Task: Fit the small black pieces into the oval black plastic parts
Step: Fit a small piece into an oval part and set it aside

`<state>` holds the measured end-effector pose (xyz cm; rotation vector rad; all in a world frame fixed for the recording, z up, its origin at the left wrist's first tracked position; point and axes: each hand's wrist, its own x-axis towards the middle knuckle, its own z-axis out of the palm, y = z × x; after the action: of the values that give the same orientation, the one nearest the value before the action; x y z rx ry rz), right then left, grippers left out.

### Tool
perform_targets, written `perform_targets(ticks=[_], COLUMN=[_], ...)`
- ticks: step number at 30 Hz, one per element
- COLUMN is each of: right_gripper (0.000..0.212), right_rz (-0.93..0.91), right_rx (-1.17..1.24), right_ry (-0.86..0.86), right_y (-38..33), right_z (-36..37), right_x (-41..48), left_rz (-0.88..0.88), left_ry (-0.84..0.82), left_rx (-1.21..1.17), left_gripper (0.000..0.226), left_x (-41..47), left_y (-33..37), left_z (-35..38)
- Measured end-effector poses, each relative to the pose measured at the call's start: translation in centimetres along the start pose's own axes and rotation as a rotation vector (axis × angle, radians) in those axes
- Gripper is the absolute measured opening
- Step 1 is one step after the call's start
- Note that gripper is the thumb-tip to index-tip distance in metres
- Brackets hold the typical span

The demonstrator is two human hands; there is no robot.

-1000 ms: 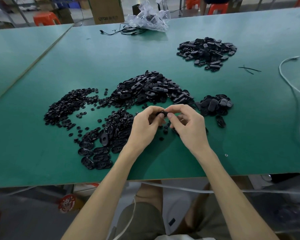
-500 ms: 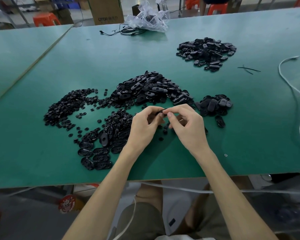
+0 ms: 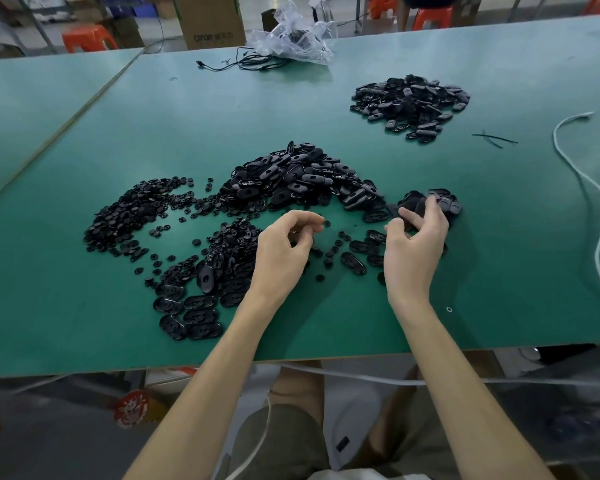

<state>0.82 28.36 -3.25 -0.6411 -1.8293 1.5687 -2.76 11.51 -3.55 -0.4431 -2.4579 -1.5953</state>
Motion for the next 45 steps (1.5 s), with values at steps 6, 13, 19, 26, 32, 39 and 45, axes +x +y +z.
perform_targets(ticks=[6, 13, 19, 26, 32, 39, 45], right_gripper=[0.048, 0.032, 0.028, 0.024, 0.019, 0.013, 0.019], right_rz=[-0.019, -0.214, -0.243, -0.235, -0.218, -0.293, -0.307], right_rx=[0.018, -0.390, -0.605, -0.492, -0.269, -0.224, -0.242], right_ry=[0.034, -0.185, -0.238, -0.260, -0.200, -0.298, -0.323], right_y=[0.0, 0.6, 0.9, 0.9, 0.1, -0.3, -0.2], right_z=[0.1, 0.6, 0.8, 0.7, 0.5, 0.6, 0.6], right_x=[-0.1, -0.4, -0.4, -0.5, -0.7, -0.9, -0.9], left_rz=[-0.020, -0.038, -0.009, 0.005, 0.018, 0.031, 0.013], left_ry=[0.024, 0.011, -0.022, -0.095, -0.111, -0.086, -0.085], left_rx=[-0.005, 0.065, 0.183, 0.328, 0.341, 0.390, 0.432], left_gripper=[0.024, 0.024, 0.028, 0.019, 0.013, 0.010, 0.013], left_x=[0.0, 0.2, -0.1, -0.1, -0.1, -0.1, 0.1], left_y=[0.1, 0.1, 0.3, 0.4, 0.5, 0.3, -0.2], left_z=[-0.1, -0.1, -0.1, 0.1, 0.1, 0.3, 0.6])
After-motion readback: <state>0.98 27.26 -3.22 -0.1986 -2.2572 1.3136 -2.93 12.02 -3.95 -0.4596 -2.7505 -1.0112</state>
